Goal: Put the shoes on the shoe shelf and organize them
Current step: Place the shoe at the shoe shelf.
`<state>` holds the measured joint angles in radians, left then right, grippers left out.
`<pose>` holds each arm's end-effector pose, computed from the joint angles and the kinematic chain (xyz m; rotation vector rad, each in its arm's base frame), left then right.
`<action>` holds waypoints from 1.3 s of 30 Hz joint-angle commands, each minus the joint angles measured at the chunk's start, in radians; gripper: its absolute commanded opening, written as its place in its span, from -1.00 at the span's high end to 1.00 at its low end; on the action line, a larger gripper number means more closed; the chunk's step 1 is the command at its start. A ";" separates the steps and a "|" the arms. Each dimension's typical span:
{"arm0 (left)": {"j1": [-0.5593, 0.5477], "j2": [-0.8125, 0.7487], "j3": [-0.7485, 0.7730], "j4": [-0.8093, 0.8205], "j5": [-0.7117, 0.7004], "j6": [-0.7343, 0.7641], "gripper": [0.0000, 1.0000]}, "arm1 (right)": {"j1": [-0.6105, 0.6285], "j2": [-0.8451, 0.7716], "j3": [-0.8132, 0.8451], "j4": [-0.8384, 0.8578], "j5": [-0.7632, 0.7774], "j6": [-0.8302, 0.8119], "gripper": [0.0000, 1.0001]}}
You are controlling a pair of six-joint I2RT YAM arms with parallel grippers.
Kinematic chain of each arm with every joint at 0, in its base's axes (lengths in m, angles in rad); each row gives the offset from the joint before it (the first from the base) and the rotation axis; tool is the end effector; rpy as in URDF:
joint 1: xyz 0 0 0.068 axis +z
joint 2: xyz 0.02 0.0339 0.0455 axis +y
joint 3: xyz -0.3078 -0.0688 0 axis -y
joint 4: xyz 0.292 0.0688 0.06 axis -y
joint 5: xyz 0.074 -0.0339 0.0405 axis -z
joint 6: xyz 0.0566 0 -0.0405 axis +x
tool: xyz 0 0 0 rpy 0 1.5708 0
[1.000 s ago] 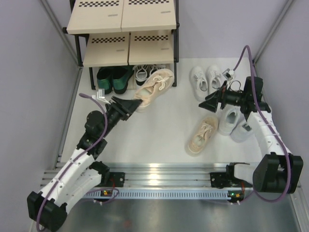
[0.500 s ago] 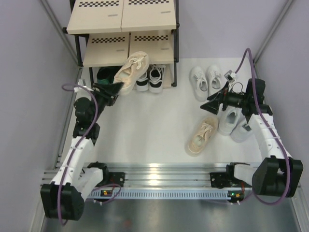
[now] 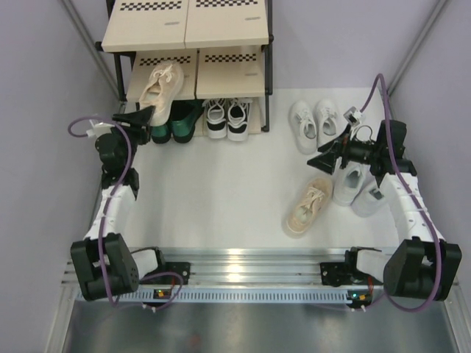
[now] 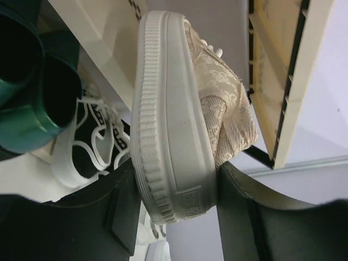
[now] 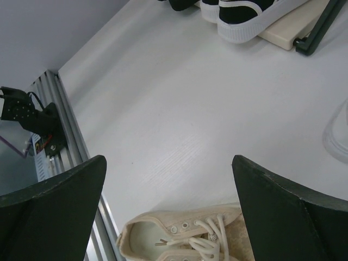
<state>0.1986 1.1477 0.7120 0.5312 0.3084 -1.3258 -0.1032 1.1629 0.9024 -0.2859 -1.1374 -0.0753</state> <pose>0.3083 0.0445 0.3375 -0.8867 1.3164 -1.1252 0.2828 0.0223 0.3280 -0.6263 1.8224 1.0635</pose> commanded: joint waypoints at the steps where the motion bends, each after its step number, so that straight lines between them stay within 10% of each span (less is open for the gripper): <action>1: 0.016 0.061 0.093 0.210 -0.063 -0.012 1.00 | -0.015 -0.011 0.000 0.007 -0.028 -0.044 -0.99; 25: 0.005 0.504 0.446 0.138 -0.207 -0.039 0.95 | -0.043 -0.008 0.003 -0.009 -0.027 -0.072 -0.99; 39: 0.005 0.481 0.575 -0.268 -0.177 0.039 -0.95 | -0.066 -0.014 0.001 -0.007 -0.032 -0.072 -0.99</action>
<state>0.2047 1.6691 1.2160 0.4290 0.1368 -1.3315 -0.1471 1.1629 0.9024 -0.3088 -1.1385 -0.1131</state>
